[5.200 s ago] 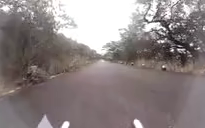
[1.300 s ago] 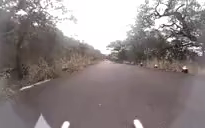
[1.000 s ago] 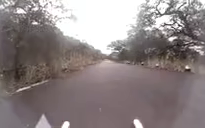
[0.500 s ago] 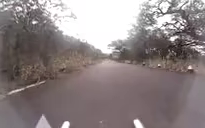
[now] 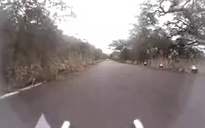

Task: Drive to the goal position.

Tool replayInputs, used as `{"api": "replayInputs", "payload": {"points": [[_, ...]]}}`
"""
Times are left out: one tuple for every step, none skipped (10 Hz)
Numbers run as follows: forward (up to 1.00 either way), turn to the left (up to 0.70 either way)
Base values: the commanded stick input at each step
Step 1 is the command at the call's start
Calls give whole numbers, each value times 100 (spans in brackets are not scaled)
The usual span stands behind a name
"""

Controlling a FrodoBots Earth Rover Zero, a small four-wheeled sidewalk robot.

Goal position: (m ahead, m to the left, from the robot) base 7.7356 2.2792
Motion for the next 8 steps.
{"api": "replayInputs", "payload": {"points": [[50, 0], [50, 0], [50, 0], [50, 0], [50, 0], [50, 0], [50, 0], [50, 0]]}}
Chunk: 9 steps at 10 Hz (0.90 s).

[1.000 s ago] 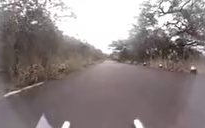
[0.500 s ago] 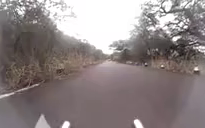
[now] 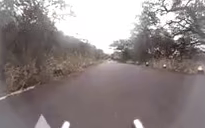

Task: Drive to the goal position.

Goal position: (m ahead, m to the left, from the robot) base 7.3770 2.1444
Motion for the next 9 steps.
{"api": "replayInputs", "payload": {"points": [[50, 0], [50, 0], [50, 0], [50, 0], [50, 0], [50, 0], [50, 0], [50, 0], [50, 0]]}}
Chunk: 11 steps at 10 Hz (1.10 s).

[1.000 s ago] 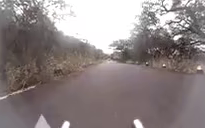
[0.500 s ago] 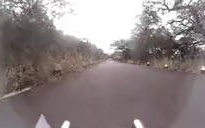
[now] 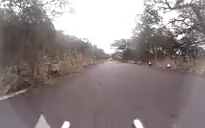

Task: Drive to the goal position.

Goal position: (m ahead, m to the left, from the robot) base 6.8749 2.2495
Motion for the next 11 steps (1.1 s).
{"api": "replayInputs", "payload": {"points": [[50, 0], [50, 0], [50, 0], [50, 0], [50, 0], [50, 0], [50, 0], [50, 0], [50, 0], [50, 0], [50, 0]]}}
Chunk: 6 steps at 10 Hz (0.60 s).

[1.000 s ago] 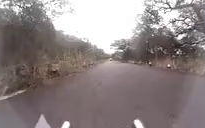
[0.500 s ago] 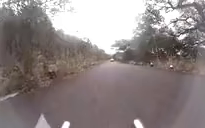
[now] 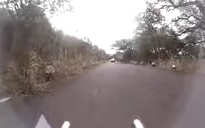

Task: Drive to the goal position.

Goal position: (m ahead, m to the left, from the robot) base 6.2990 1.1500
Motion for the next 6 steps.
{"api": "replayInputs", "payload": {"points": [[50, 0], [50, 0], [50, 0], [50, 0], [50, 0], [50, 0]]}}
